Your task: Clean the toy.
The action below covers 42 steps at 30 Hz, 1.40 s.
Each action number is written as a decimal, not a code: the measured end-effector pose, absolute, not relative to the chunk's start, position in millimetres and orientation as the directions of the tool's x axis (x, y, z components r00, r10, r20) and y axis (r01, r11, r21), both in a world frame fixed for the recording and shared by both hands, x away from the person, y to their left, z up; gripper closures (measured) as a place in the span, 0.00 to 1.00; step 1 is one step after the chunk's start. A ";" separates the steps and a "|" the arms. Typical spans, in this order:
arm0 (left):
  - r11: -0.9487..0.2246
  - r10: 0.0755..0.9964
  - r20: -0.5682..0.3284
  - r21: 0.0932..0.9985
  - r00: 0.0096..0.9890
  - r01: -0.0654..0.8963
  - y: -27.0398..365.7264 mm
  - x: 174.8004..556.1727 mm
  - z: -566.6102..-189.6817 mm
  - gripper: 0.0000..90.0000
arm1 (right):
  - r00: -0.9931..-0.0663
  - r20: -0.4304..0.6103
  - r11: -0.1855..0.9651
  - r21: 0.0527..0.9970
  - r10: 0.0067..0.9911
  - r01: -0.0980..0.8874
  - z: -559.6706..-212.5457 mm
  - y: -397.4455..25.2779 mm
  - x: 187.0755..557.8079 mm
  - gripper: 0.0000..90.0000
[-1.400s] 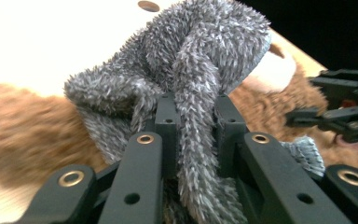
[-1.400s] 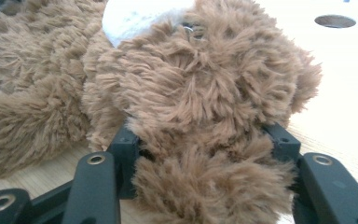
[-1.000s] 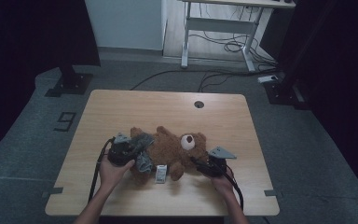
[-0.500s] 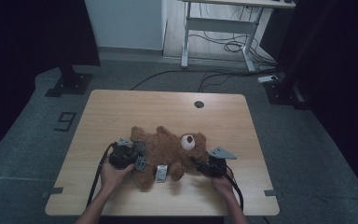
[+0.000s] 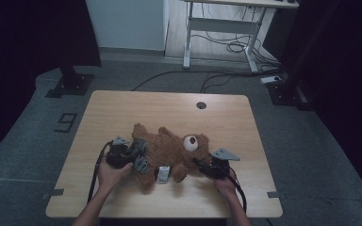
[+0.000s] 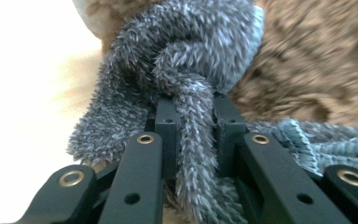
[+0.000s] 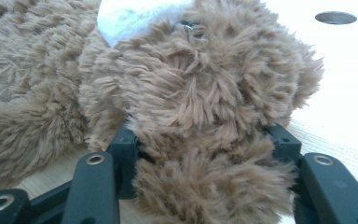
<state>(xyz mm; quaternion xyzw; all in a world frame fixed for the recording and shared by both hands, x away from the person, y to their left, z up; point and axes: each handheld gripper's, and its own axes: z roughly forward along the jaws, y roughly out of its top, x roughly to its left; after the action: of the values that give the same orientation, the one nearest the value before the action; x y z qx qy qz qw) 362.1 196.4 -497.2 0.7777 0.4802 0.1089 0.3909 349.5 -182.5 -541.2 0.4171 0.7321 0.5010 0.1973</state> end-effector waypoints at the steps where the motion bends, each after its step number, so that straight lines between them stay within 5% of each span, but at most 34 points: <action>1: -0.225 0.831 -0.210 0.720 0.515 0.656 199.6 360.4 -493.9 0.84 | -0.574 0.128 0.150 0.898 0.809 0.413 -541.2 -182.5 349.3 0.50; 14: -0.198 0.852 -0.160 0.782 0.499 0.590 244.7 327.7 -463.0 0.82 | -0.575 0.126 0.152 0.899 0.809 0.411 -541.3 -182.8 348.6 0.49; 24: -0.186 0.907 -0.102 0.773 0.408 0.607 295.7 294.1 -471.3 0.82 | -0.578 0.127 0.154 0.898 0.806 0.412 -541.2 -183.7 349.2 0.49; 32: -0.207 0.922 -0.065 0.751 0.382 0.627 301.1 287.7 -483.0 0.80 | -0.576 0.126 0.153 0.899 0.808 0.410 -541.3 -183.3 348.5 0.48; 34: -0.213 0.922 -0.063 0.739 0.381 0.639 299.9 290.1 -484.8 0.74 | -0.576 0.125 0.153 0.899 0.808 0.410 -541.4 -183.3 348.4 0.48; 39: -0.220 0.928 -0.040 0.744 0.371 0.631 296.6 291.8 -479.9 0.42 | -0.577 0.126 0.152 0.899 0.807 0.410 -541.4 -183.6 348.4 0.48; 42: -0.215 0.921 -0.045 0.768 0.386 0.604 294.7 290.4 -469.6 0.33 | -0.576 0.127 0.151 0.899 0.808 0.411 -541.5 -183.6 348.4 0.47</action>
<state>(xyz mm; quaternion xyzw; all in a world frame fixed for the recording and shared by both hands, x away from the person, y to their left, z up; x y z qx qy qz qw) 290.4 294.7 -469.6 0.7483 0.5095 0.2179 0.3646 348.4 -183.6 -541.5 0.4160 0.7323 0.5014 0.1979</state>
